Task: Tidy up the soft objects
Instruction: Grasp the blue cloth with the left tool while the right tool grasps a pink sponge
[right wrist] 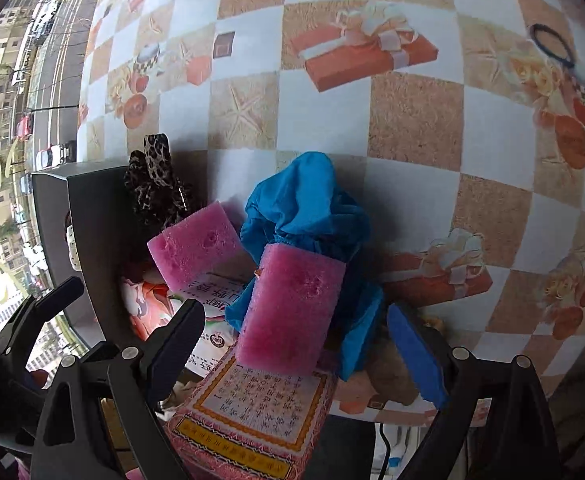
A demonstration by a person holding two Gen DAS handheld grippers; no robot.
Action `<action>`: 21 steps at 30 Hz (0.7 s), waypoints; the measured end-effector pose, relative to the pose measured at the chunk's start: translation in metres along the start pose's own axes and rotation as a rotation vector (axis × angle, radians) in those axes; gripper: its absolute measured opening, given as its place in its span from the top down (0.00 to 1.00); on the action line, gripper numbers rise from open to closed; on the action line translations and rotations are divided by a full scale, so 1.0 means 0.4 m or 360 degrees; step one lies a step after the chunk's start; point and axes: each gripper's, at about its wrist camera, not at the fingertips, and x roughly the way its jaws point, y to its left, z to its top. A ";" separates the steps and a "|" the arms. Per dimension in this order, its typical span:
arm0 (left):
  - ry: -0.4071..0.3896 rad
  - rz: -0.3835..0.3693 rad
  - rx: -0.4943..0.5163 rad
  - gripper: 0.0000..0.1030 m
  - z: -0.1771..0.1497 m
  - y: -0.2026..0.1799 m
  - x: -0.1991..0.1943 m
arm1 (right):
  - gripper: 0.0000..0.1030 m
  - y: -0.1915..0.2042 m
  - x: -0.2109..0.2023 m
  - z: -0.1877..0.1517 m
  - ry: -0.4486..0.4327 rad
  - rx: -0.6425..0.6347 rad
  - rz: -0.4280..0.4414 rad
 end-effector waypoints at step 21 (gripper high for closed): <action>0.0132 0.0187 0.0340 0.01 0.141 -0.208 0.097 | 0.52 -0.332 -0.137 -0.001 -0.0313 0.0327 0.0129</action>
